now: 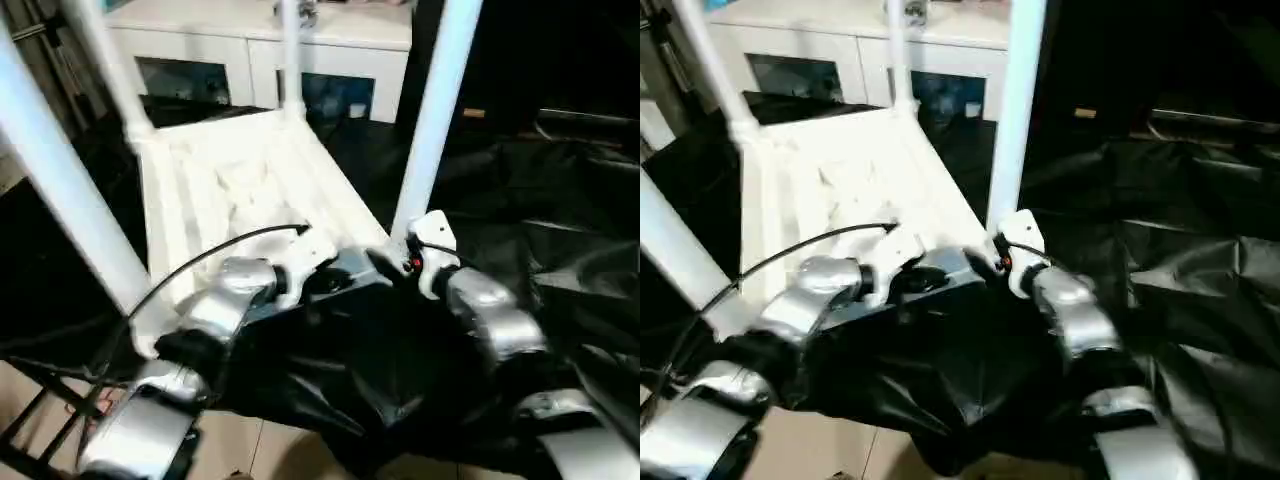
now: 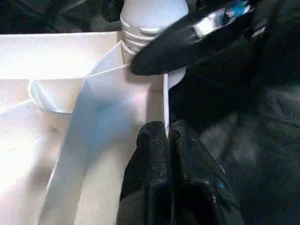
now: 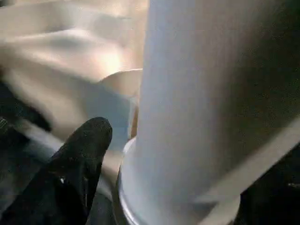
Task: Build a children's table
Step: Rotate leg to tighten
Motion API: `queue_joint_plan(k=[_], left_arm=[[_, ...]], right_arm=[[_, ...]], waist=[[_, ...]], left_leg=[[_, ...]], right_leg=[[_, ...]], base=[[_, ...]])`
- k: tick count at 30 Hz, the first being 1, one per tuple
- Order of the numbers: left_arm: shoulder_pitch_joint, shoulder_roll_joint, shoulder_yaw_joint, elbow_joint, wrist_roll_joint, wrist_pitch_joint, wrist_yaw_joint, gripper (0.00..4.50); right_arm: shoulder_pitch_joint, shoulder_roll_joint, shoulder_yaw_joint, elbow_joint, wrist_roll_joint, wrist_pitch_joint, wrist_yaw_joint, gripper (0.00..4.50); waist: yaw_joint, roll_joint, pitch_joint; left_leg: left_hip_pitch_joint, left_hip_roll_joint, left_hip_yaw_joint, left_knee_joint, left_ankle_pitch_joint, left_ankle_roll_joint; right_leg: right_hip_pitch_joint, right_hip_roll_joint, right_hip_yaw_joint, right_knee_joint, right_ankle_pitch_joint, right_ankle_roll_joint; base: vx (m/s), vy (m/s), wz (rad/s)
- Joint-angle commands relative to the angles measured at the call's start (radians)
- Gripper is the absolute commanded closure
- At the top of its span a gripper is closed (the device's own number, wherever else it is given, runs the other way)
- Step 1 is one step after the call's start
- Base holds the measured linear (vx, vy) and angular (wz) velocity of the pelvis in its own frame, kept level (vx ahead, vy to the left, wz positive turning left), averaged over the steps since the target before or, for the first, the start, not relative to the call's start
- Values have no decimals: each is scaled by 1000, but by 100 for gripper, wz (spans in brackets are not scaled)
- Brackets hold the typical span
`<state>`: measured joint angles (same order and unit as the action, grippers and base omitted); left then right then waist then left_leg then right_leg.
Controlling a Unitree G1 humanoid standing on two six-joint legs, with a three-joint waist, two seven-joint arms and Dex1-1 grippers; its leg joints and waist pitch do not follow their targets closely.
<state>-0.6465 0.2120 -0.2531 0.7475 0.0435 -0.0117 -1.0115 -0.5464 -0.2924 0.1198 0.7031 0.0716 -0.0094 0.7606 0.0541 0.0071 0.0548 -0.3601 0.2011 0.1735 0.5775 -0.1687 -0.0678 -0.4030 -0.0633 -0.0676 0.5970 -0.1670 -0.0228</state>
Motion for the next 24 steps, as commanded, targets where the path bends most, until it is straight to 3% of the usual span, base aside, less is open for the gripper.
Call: queue_joint_plan(k=[1,4,7,8,9,12,14,19,24], left_arm=[[11,2,-41,-6,-18,-77,-111,450],[13,31,-36,-8,-42,-80,-187,450],[18,59,-31,-21,-71,-74,-279,450],[21,73,-37,-29,-78,-70,-320,450],[22,85,-42,-33,-80,-66,-347,450],[20,99,-51,-28,-75,-74,-379,450],[13,104,-51,-17,-70,-85,-391,450],[1,111,-47,-1,-73,-90,-415,450],[-9,100,-42,30,-39,-113,-349,450]], right_arm=[[14,-21,36,-45,22,13,145,64],[36,-56,54,-78,51,34,268,64],[42,-79,68,-86,60,43,348,64],[42,-84,72,-93,69,50,374,64],[42,-88,76,-100,77,55,394,97],[43,-94,81,-106,81,64,421,97],[43,-94,80,-109,81,69,430,140],[51,-92,79,-131,90,87,457,162],[70,-67,74,-143,100,106,424,177]], waist=[[10,-29,-67],[23,-22,-69],[37,-24,-70],[37,-26,-67],[38,-25,-67],[39,-25,-66],[40,-26,-66],[42,-27,-68],[43,-25,-68]], left_leg=[[-2,22,2,-52,-195,96],[1,30,5,-52,-175,98],[1,33,4,-52,-166,93],[1,33,4,-54,-179,85],[2,33,4,-55,-190,79],[3,34,3,-57,-198,67],[3,33,2,-58,-201,60],[2,32,2,-57,-183,59],[1,32,3,-55,-177,61]], right_leg=[[56,-73,43,-76,-276,-186],[51,-70,42,-71,-245,-191],[50,-73,42,-65,-221,-207],[49,-73,42,-66,-238,-207],[50,-75,42,-69,-260,-202],[49,-75,43,-70,-279,-195],[49,-76,43,-71,-291,-188],[51,-75,43,-67,-259,-192],[51,-75,43,-67,-239,-200]], base=[[0,0,0],[0,0,0],[0,0,0],[0,0,0],[0,0,0],[0,0,0],[0,0,0],[0,0,0],[0,0,0]])
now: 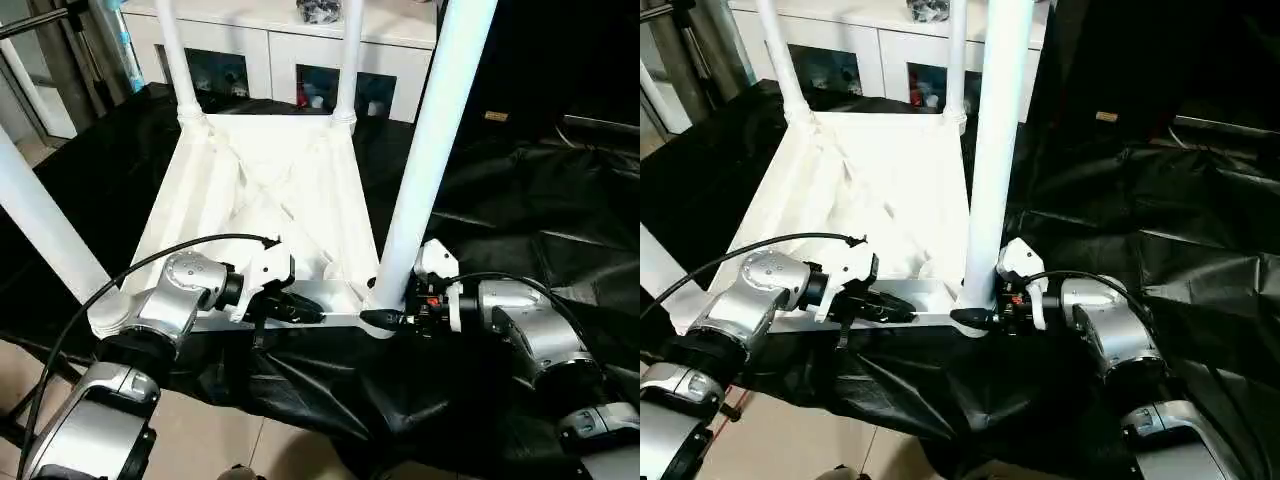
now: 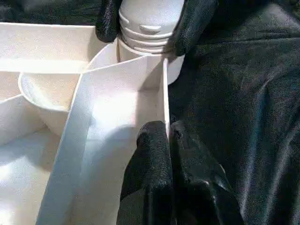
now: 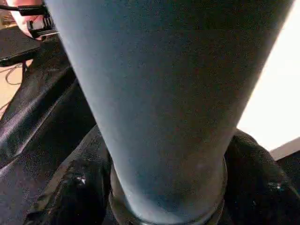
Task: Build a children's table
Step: Rotate leg to tighten
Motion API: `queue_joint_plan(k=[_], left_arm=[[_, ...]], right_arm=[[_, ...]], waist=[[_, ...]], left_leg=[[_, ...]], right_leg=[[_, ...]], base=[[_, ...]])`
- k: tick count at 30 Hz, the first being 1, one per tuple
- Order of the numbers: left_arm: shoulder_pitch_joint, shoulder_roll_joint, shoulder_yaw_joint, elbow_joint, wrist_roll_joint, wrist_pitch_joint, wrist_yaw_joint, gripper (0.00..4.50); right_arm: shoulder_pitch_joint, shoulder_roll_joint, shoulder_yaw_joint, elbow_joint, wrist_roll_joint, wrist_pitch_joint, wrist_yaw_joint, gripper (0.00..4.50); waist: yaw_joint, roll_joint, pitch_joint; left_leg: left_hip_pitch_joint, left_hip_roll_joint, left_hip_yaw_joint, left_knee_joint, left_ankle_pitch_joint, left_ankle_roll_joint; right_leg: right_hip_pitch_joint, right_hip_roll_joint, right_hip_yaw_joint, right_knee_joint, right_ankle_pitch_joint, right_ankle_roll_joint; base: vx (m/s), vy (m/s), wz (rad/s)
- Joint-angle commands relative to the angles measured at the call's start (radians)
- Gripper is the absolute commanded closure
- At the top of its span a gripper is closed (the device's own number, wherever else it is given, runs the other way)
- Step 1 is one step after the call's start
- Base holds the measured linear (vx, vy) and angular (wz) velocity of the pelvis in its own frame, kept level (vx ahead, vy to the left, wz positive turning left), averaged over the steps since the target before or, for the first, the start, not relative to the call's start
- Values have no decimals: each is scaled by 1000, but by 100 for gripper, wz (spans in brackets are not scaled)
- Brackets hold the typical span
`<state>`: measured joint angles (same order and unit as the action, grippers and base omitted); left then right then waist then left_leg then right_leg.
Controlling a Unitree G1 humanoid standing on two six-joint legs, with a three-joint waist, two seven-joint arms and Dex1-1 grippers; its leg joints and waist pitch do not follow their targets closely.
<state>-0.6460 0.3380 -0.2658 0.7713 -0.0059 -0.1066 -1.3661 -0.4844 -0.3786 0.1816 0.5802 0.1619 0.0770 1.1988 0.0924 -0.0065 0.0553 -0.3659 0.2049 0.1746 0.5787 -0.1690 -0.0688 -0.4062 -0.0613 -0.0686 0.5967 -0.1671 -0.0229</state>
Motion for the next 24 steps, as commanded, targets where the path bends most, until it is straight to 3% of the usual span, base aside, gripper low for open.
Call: queue_joint_plan(k=[1,6,8,10,13,15,16,17,24], left_arm=[[-13,-32,-29,15,25,-23,43,450],[-30,-65,-22,45,71,-4,199,450],[-35,-89,-11,47,69,15,247,450],[-38,-106,-8,46,69,23,267,450],[-48,-167,-5,48,73,55,345,450],[-50,-197,-6,46,72,69,372,450],[-49,-211,-8,43,72,74,380,450],[-48,-220,-10,41,71,75,382,450],[-35,-196,-24,26,75,49,322,450]], right_arm=[[8,33,4,-9,0,17,-56,177],[-21,121,-47,89,-50,16,-327,178],[-36,163,-67,131,-62,22,-441,178],[-41,189,-76,148,-64,34,-493,178],[-58,282,-90,187,-75,41,-636,178],[-68,315,-67,204,-105,6,-674,178],[-70,326,-52,209,-118,-21,-667,122],[-72,333,-45,211,-120,-32,-654,122],[-84,268,-59,185,-99,-32,-544,64]], waist=[[4,-13,-68],[-10,-12,-55],[-21,-15,-53],[-28,-14,-53],[-40,-15,-52],[-43,-15,-51],[-42,-15,-51],[-41,-15,-51],[-35,-15,-58]], left_leg=[[7,28,2,-57,-183,60],[21,24,-6,-67,-295,7],[17,21,-15,-72,-330,-13],[23,21,-17,-72,-349,-14],[26,18,-17,-71,-377,-11],[30,18,-16,-69,-386,-8],[33,15,-16,-67,-393,-3],[32,15,-15,-67,-390,3],[24,19,-13,-73,-356,27]], right_leg=[[55,-77,43,-68,-250,-197],[42,-82,40,-93,-481,-139],[47,-87,34,-104,-585,-95],[42,-87,33,-112,-600,-83],[37,-83,33,-113,-593,-94],[30,-85,33,-115,-605,-92],[29,-84,33,-119,-617,-87],[30,-85,34,-120,-615,-86],[38,-83,40,-105,-501,-118]], base=[[0,0,0],[0,0,0],[0,0,0],[0,0,0],[0,0,0],[0,0,0],[0,0,0],[0,0,0],[0,0,0]])
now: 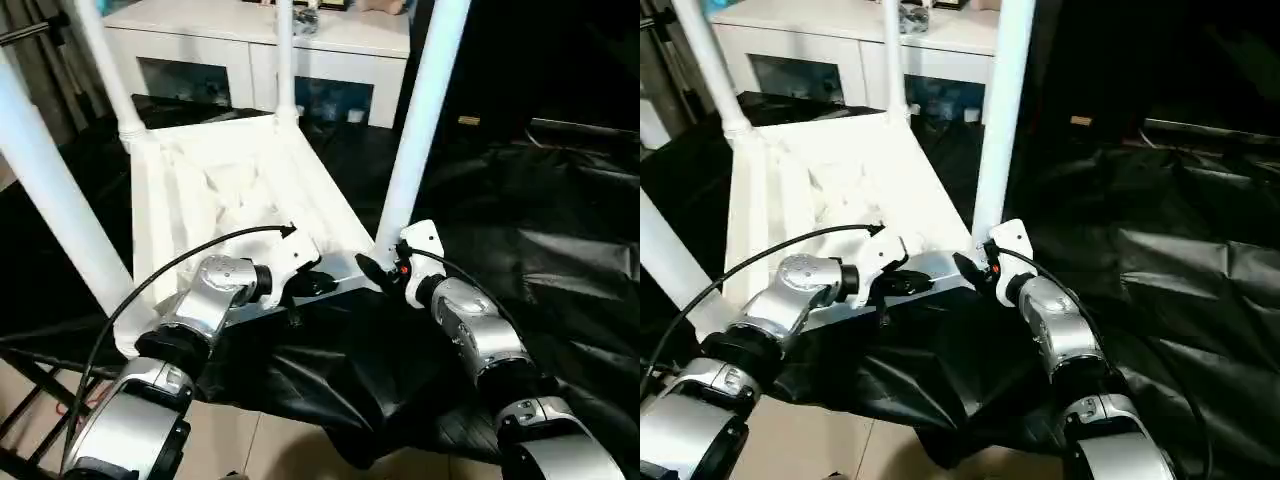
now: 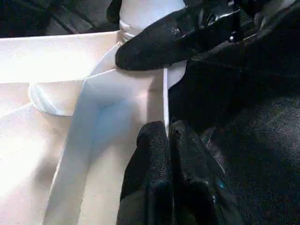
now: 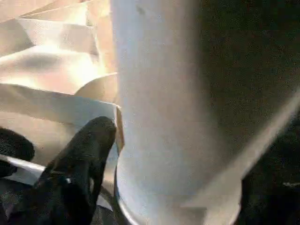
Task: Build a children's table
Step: Rotate leg to tighten
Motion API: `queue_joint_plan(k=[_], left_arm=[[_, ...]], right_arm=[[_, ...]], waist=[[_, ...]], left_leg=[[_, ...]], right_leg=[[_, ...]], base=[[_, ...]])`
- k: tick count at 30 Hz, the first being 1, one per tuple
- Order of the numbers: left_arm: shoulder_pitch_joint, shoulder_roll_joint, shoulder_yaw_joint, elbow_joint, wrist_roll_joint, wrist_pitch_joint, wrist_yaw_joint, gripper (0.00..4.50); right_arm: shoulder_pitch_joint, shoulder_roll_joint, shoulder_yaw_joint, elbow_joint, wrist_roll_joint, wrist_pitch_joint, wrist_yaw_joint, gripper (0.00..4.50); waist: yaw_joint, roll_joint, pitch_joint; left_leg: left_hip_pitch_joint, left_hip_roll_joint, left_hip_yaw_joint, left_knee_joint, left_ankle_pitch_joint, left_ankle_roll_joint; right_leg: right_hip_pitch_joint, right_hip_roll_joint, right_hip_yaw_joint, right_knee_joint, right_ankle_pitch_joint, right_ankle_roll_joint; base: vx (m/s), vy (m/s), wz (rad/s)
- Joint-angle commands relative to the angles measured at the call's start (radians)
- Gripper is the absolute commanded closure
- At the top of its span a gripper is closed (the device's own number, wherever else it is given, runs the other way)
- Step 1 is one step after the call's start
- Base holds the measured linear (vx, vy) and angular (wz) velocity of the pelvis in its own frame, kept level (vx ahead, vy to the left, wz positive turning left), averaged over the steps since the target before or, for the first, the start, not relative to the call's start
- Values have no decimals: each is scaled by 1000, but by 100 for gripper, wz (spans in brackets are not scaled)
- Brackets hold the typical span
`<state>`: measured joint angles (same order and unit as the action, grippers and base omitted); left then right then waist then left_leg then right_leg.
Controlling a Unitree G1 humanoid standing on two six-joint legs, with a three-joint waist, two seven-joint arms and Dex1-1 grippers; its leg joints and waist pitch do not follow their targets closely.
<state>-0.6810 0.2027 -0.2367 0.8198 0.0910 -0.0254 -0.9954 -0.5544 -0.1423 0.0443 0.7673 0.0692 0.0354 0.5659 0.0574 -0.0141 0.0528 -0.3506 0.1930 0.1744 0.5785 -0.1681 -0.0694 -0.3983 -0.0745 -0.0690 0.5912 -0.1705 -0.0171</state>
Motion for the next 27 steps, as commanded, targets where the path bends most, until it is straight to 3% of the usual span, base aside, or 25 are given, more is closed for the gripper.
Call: queue_joint_plan(k=[1,3,7,10,14,19,20,27], left_arm=[[3,-51,-53,-28,-26,-36,-71,450],[12,-25,-60,-37,-30,-51,-128,450],[19,25,-68,-37,-31,-85,-216,450],[19,47,-63,-36,-42,-102,-266,450],[17,68,-60,-39,-65,-109,-353,450],[16,82,-66,-43,-88,-109,-434,450],[14,85,-69,-42,-90,-110,-452,450],[6,90,-67,-30,-87,-116,-477,450]], right_arm=[[-15,15,78,-8,-4,6,113,64],[-7,-28,84,-30,7,-6,199,64],[30,-117,96,-124,64,14,412,64],[54,-169,112,-175,86,44,529,64],[63,-213,128,-204,104,86,638,64],[64,-241,147,-217,101,107,693,96],[65,-252,159,-220,92,108,709,126],[74,-262,167,-246,94,128,736,175]], waist=[[2,-10,-56],[5,-8,-59],[20,-8,-69],[38,-8,-73],[46,-8,-69],[50,-7,-64],[52,-8,-64],[55,-12,-67]], left_leg=[[7,32,-11,-73,-344,35],[2,33,-11,-73,-320,45],[-4,36,1,-58,-204,94],[-6,37,2,-54,-141,121],[-6,39,1,-57,-164,105],[1,42,0,-63,-211,70],[2,42,0,-63,-218,64],[-2,41,0,-61,-187,66]], right_leg=[[32,-70,42,-95,-460,-136],[39,-71,44,-87,-394,-158],[49,-65,46,-59,-156,-230],[53,-65,43,-47,-72,-254],[54,-68,41,-51,-137,-250],[47,-71,43,-63,-245,-225],[47,-71,43,-64,-260,-220],[49,-71,43,-58,-217,-219]], base=[[0,0,0],[0,0,0],[13,-5,2],[35,-14,2],[0,0,0],[0,0,0],[0,0,0],[0,0,0]])
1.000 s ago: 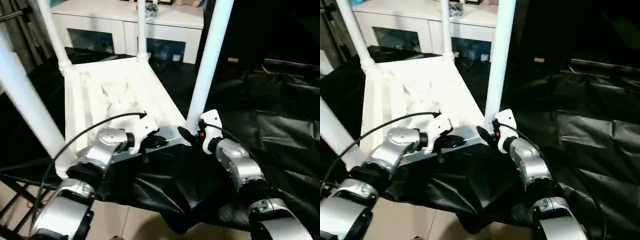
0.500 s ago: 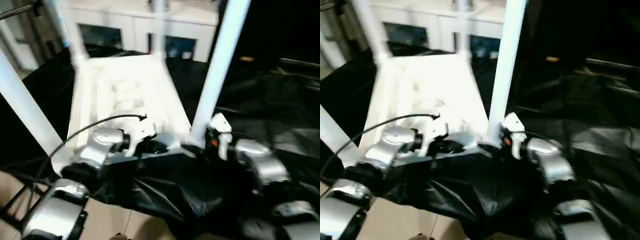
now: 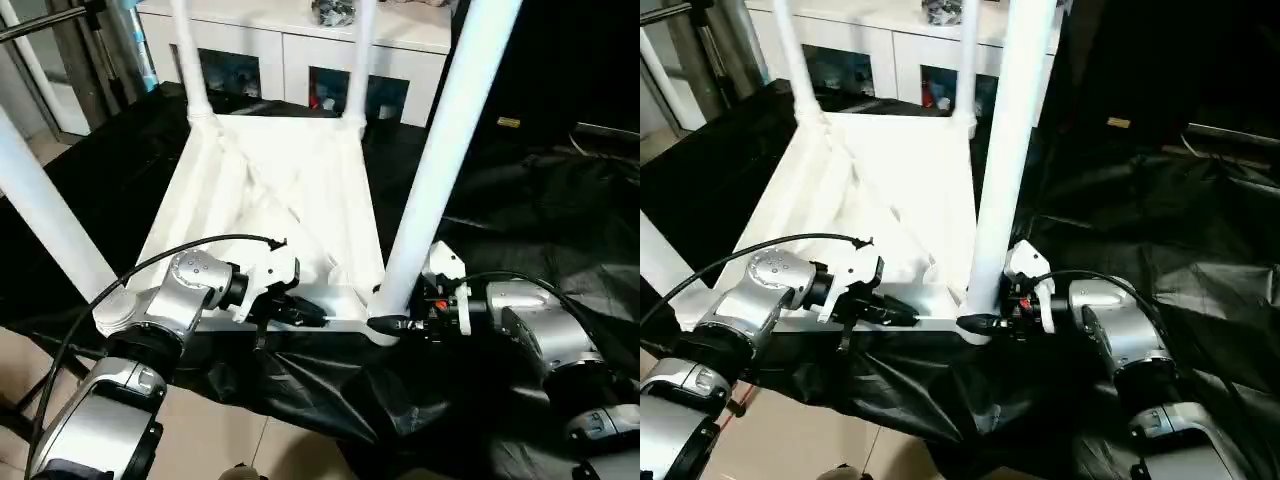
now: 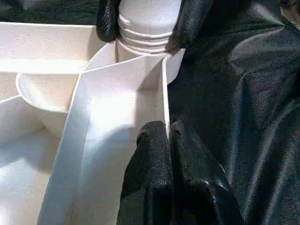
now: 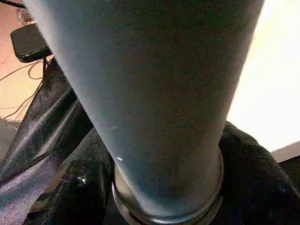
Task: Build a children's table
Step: Rotate leg to tighten
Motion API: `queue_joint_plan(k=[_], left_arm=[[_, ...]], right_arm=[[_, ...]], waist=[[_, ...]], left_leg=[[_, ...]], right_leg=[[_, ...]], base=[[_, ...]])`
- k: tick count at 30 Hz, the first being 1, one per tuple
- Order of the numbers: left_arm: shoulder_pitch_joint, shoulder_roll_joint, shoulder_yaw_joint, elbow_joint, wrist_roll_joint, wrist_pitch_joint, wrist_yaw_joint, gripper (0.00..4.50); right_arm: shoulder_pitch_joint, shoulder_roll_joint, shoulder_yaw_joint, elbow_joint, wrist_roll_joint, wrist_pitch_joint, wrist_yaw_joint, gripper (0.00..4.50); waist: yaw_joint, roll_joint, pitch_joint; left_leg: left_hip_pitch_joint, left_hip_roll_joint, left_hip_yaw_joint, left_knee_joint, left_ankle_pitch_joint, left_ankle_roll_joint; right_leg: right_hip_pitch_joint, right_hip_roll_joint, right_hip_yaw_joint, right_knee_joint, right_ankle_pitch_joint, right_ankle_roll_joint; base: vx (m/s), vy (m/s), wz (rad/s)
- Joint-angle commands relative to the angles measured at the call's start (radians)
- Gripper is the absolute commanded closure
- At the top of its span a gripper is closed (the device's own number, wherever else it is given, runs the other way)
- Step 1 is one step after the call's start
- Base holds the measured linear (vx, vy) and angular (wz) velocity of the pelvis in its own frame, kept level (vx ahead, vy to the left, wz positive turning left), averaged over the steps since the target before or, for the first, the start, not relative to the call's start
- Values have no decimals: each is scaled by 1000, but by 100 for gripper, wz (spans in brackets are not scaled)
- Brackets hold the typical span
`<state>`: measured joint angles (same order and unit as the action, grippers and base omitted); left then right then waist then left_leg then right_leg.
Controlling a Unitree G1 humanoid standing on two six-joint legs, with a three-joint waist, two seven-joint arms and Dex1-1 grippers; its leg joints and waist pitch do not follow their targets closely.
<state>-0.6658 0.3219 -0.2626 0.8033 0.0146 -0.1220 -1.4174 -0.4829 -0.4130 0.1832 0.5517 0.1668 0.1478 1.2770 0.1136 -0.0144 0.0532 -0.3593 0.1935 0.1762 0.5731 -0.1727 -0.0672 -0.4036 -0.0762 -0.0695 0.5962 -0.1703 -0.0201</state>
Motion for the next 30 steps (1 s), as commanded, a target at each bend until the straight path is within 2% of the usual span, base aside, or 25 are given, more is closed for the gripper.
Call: queue_joint_plan(k=[1,5,8,11,13,16,17,19,21,22,24,27,28,30], left_arm=[[-10,-29,-39,-12,-10,-18,-57,450],[-13,-30,-33,-1,0,-28,-26,450],[-20,-48,-16,22,24,-40,84,450],[-32,-74,-1,34,50,-6,216,450],[-33,-87,8,33,47,8,246,450],[-33,-131,14,14,52,54,322,450],[-33,-159,7,6,62,79,367,450],[-33,-167,6,4,64,86,378,450],[-30,-211,2,-13,69,117,434,450],[-26,-224,0,-23,68,124,442,450],[-19,-238,-3,-36,64,124,439,450],[-10,-234,-10,-45,59,116,413,450],[-8,-227,-11,-46,56,109,399,450],[-4,-198,-10,-45,47,83,357,450]], right_arm=[[5,10,30,-35,-2,20,28,177],[15,20,30,-43,6,26,22,180],[23,69,-6,-28,9,9,-87,180],[3,146,-59,46,-27,-5,-323,181],[-1,166,-70,65,-34,-5,-380,181],[-7,234,-94,109,-52,24,-542,182],[-4,277,-99,116,-69,46,-625,182],[-3,288,-99,116,-75,52,-645,182],[1,330,-84,120,-99,7,-690,182],[1,336,-80,119,-100,-3,-688,147],[-2,338,-83,119,-93,-7,-684,112],[-11,308,-80,110,-92,-12,-651,102],[-13,292,-75,106,-97,-19,-636,77],[-17,241,-73,94,-96,-38,-568,77]], waist=[[-1,-11,-67],[0,-11,-67],[1,-9,-67],[-12,-7,-59],[-21,-10,-57],[-35,-10,-56],[-38,-9,-54],[-42,-9,-55],[-44,-10,-57],[-45,-6,-57],[-45,-7,-59],[-45,-6,-62],[-43,-6,-63],[-38,-7,-66]], left_leg=[[6,40,-1,-56,-182,65],[5,39,-2,-56,-178,66],[7,41,-2,-56,-185,60],[13,37,-7,-65,-262,15],[12,34,-12,-68,-289,-1],[12,34,-14,-71,-300,-1],[15,33,-15,-71,-320,-1],[19,33,-14,-71,-326,-3],[18,32,-14,-70,-327,0],[19,32,-14,-70,-330,0],[19,33,-13,-70,-331,7],[15,33,-12,-70,-319,17],[16,34,-10,-70,-307,20],[13,33,-9,-67,-285,30]], right_leg=[[54,-70,44,-64,-221,-216],[55,-69,43,-64,-224,-211],[51,-70,44,-66,-231,-207],[44,-73,42,-83,-391,-166],[47,-76,41,-88,-461,-139],[43,-73,42,-93,-470,-133],[41,-73,40,-98,-498,-124],[37,-73,43,-100,-499,-121],[37,-73,43,-101,-495,-116],[36,-72,43,-101,-492,-118],[37,-70,44,-101,-461,-126],[41,-68,46,-94,-395,-146],[41,-67,48,-90,-360,-156],[47,-66,48,-84,-306,-171]], base=[[0,0,0],[0,0,0],[0,0,0],[0,0,0],[0,0,0],[0,0,0],[0,0,0],[0,0,0],[0,0,0],[0,0,0],[0,0,0],[0,0,0],[0,0,0],[0,0,0]])
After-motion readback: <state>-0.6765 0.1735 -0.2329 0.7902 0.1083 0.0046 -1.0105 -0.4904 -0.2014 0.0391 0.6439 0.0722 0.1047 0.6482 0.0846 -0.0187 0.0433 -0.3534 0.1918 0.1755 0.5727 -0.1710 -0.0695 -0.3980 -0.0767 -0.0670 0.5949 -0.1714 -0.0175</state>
